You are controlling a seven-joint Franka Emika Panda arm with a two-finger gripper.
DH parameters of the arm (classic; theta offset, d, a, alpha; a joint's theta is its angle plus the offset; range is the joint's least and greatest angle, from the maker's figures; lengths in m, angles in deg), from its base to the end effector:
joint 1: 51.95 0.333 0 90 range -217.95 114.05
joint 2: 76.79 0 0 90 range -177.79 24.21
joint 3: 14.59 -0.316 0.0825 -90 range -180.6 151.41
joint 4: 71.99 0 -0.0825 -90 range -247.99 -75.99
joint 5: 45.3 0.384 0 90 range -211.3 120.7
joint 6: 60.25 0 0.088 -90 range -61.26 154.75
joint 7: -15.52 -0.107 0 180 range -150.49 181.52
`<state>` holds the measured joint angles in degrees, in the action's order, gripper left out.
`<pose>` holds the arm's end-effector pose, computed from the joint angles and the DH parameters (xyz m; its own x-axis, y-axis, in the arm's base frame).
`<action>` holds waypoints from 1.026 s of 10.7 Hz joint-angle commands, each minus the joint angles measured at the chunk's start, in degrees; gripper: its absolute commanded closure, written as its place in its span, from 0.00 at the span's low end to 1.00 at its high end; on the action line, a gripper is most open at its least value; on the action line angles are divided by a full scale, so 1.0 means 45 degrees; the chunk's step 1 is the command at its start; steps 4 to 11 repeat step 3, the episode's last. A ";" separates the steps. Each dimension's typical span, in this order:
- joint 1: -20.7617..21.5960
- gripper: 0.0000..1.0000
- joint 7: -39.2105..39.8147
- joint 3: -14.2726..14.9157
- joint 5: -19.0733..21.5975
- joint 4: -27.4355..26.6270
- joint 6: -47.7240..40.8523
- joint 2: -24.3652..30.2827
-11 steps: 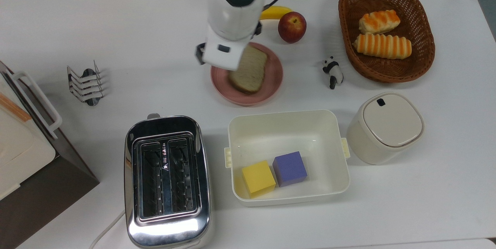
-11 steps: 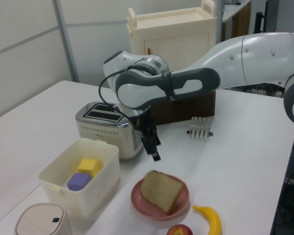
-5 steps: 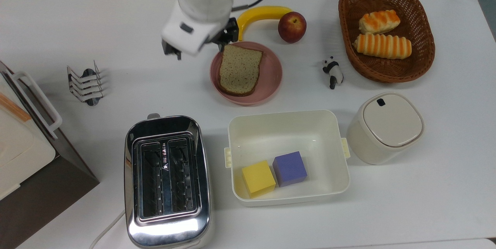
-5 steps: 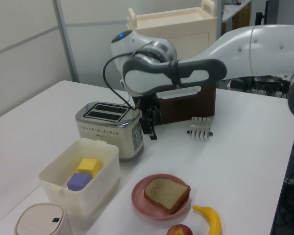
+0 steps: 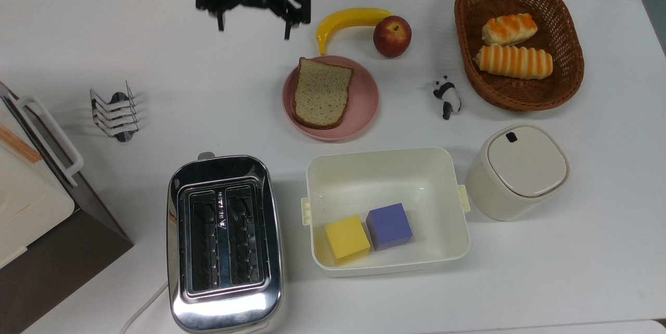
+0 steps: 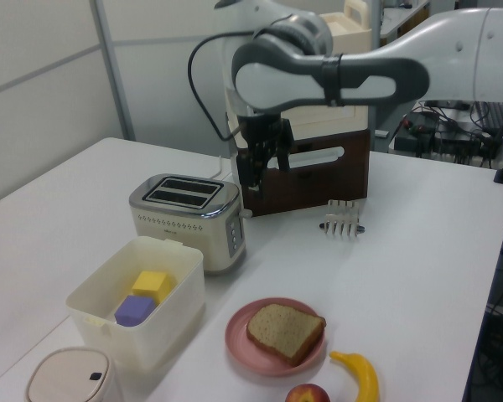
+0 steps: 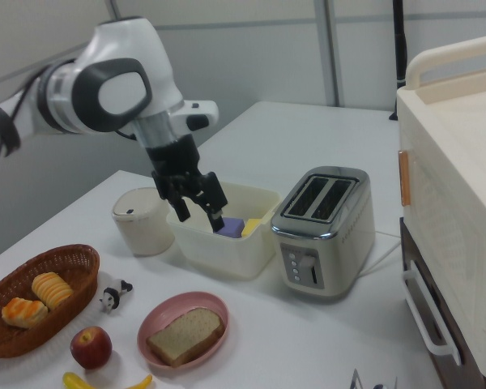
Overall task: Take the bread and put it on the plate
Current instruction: 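Open the gripper and raise it away from the plate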
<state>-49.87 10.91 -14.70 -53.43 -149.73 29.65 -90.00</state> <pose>0.6240 0.0086 0.5904 0.9991 -0.0417 -0.0069 -0.0403 -0.9890 0.1420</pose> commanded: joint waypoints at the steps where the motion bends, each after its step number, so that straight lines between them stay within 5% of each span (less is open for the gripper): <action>1: -0.0304 0.00 -0.0190 0.0005 0.1336 -0.1492 0.0197 0.1742; 3: -0.0558 0.00 0.1153 0.0044 0.1397 -0.1454 0.0139 0.1784; 11: -0.0558 0.00 0.1153 0.0044 0.1397 -0.1454 0.0139 0.1784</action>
